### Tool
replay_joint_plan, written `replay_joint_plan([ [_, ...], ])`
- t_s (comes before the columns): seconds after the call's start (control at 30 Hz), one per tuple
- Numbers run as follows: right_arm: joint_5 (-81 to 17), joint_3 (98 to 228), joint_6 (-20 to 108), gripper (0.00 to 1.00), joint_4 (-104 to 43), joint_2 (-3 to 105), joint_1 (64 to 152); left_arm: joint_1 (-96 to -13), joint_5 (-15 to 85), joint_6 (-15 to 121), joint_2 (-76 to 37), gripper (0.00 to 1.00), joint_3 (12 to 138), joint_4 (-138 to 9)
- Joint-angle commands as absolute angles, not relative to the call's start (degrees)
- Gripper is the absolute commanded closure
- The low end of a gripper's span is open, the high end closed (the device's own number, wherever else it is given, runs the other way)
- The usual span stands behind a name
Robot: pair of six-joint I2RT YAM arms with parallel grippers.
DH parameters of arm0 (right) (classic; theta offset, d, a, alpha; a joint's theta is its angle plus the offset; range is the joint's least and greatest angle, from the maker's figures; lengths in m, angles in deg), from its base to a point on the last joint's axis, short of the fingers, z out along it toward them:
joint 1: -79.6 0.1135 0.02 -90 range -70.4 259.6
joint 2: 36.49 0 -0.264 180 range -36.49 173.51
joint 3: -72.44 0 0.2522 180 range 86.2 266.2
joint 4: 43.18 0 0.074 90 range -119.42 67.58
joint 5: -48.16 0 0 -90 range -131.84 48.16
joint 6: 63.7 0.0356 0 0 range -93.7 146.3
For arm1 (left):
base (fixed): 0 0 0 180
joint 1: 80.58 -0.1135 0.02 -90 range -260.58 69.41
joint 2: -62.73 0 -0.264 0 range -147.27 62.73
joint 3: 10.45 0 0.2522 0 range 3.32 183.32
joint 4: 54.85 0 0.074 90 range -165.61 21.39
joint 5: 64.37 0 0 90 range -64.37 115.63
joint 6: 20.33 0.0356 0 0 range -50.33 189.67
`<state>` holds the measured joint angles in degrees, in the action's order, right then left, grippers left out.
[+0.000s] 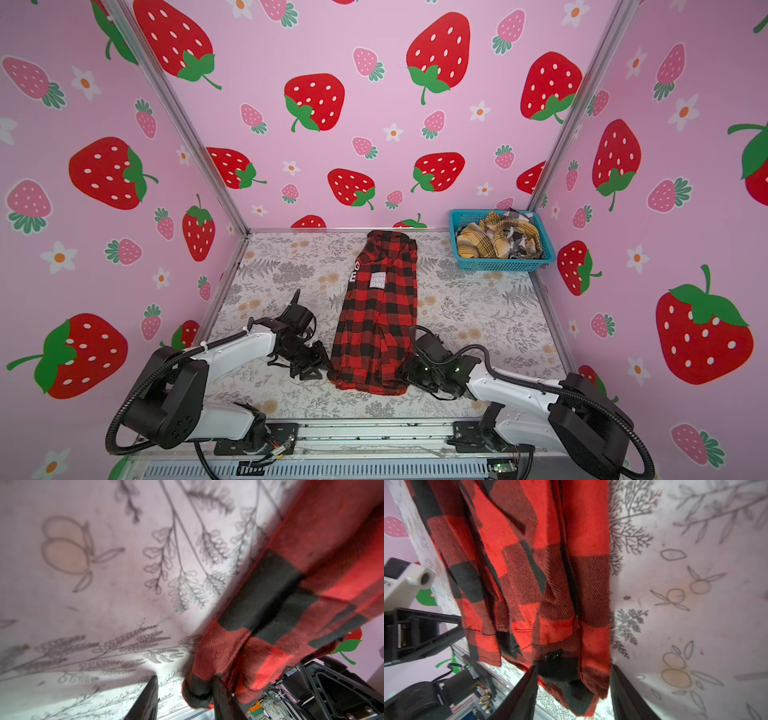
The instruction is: Fold and stack the long sleeve shirts
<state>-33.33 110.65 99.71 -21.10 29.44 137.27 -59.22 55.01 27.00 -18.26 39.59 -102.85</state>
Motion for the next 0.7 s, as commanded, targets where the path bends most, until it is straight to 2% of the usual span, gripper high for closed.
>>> replay_joint_plan([
  [0.0, -41.0, 118.79, 95.95, 0.54, -11.1, 29.86, 139.59, -59.45, 55.35, 26.96, -17.17, 0.58, 42.17, -103.8],
  [0.17, -45.35, 127.68, 91.71, 0.55, -3.66, 34.54, 141.7, -56.03, 45.87, 28.82, -9.71, 0.44, 49.19, -112.47],
  [0.43, -40.01, 128.62, 90.37, 0.72, -13.54, 39.7, 141.95, -46.41, 41.88, 32.39, -19.86, 0.44, 55.82, -115.08],
  [0.67, -38.72, 126.69, 91.71, 0.76, -16.73, 39.95, 141.92, -45.54, 46.87, 30.27, -26.67, 0.51, 55.27, -109.43],
])
